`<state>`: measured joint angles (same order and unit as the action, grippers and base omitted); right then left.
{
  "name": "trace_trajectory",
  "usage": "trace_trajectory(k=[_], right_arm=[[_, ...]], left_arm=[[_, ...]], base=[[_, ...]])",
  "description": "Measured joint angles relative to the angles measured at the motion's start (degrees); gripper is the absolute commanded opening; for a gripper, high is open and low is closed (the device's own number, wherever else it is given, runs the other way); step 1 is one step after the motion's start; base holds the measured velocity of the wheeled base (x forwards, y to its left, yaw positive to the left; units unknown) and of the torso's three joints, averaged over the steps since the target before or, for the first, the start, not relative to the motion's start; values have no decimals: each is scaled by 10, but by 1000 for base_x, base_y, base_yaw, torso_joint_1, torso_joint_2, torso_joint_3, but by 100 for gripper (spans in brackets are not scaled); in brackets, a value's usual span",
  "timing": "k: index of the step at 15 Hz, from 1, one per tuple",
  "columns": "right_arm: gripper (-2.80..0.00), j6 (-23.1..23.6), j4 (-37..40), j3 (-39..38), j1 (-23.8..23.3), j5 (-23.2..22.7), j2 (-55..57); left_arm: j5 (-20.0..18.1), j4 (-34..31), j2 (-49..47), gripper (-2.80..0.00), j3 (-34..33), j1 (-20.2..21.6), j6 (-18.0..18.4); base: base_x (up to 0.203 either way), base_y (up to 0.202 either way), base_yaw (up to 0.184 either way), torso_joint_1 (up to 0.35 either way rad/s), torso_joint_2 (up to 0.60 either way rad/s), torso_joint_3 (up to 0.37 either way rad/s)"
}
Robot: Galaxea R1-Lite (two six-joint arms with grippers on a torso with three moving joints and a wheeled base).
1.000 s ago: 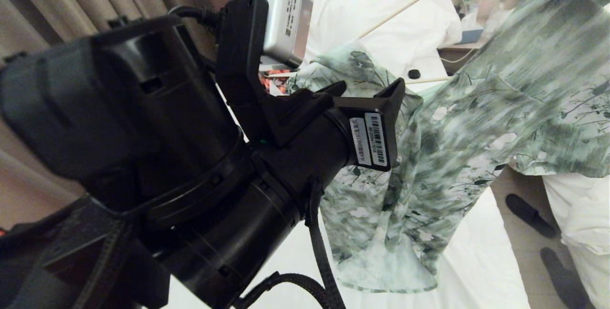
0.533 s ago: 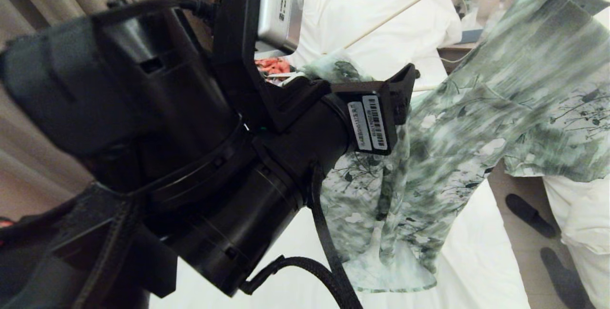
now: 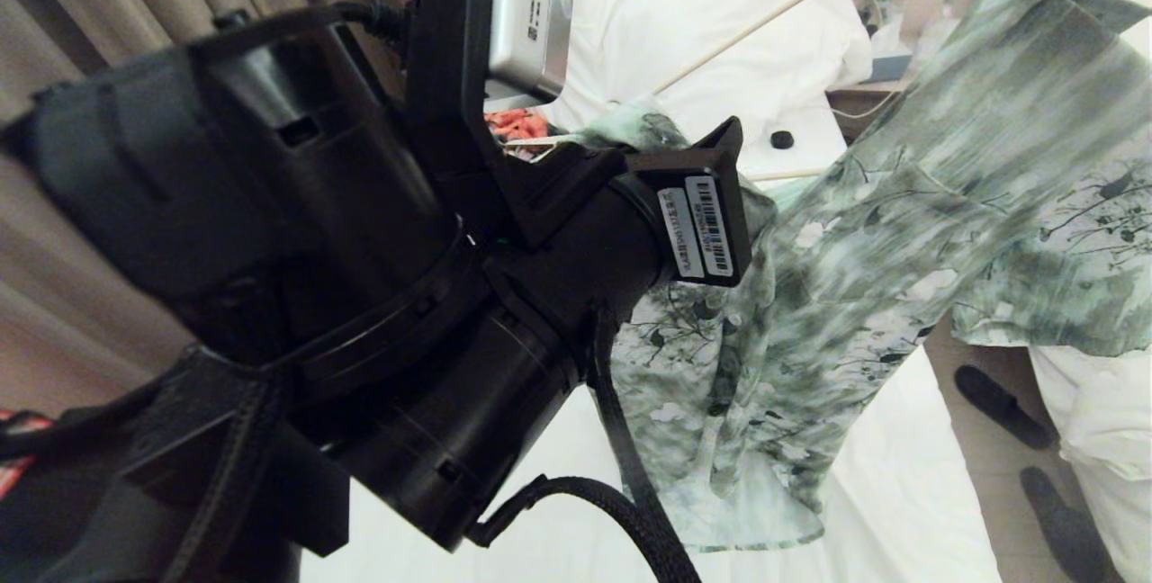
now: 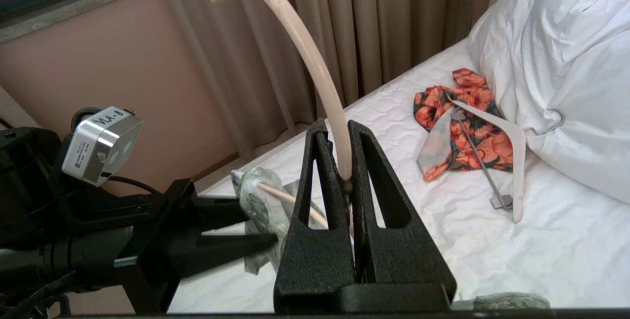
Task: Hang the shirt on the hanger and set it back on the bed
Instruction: Take the clothes hanger out of the clothes
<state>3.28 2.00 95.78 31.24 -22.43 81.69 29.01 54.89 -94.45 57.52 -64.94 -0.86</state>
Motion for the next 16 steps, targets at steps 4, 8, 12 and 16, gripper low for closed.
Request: trace_trajectory(k=[4,8,12,16], right_arm=[[-280,3,2,-4,2,0,0],[-280,4,4,-14,17,2,0],[-280,5,4,-17,40,9,6],[-280,15,0,-18,49,30,17]], left_arm=[[0,-1,5,-280,-1,0,2],[1,-1,25,-280,-4,-1,20],[1,-1,36,-280,-7,-11,22],[1,-1,50,-280,-15,-38,33]], base=[[0,0,0,0,0,0],[0,0,0,0,0,0],[0,0,0,0,0,0],[0,0,0,0,0,0]])
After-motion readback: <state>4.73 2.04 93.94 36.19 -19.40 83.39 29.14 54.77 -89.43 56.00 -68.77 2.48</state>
